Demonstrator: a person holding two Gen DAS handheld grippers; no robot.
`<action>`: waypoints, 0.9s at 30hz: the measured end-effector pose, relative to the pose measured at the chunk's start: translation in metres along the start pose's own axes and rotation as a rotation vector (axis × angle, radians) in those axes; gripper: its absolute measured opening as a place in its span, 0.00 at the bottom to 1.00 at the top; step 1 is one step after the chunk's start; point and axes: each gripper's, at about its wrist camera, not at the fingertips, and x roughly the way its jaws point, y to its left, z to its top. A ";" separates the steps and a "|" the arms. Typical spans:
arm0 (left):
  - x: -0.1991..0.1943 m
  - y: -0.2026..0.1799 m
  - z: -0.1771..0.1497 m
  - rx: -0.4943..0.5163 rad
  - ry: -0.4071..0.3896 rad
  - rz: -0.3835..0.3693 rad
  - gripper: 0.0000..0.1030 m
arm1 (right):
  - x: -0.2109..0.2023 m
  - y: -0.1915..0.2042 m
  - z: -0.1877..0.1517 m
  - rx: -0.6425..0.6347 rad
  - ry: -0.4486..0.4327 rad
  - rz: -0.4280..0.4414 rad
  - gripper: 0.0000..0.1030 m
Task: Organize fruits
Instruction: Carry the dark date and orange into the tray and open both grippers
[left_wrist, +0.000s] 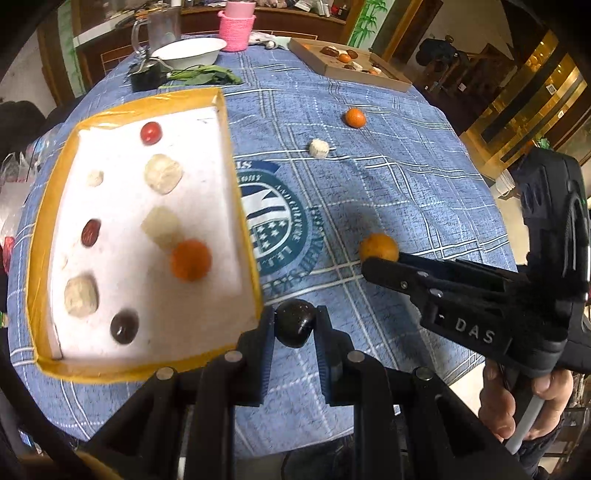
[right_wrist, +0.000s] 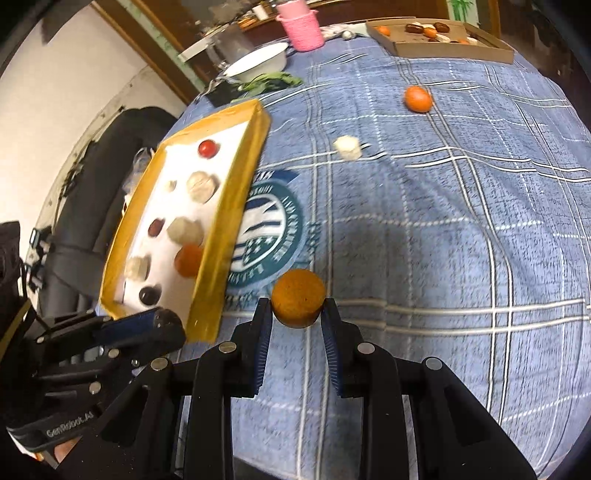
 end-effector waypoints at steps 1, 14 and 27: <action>-0.001 0.003 -0.002 -0.006 -0.001 0.001 0.22 | -0.001 0.002 -0.003 -0.008 0.004 0.000 0.25; -0.033 0.060 -0.003 -0.127 -0.056 0.015 0.22 | -0.005 0.036 -0.002 -0.109 0.001 0.020 0.25; -0.035 0.153 0.063 -0.229 -0.113 0.092 0.22 | 0.052 0.092 0.090 -0.255 0.043 0.039 0.25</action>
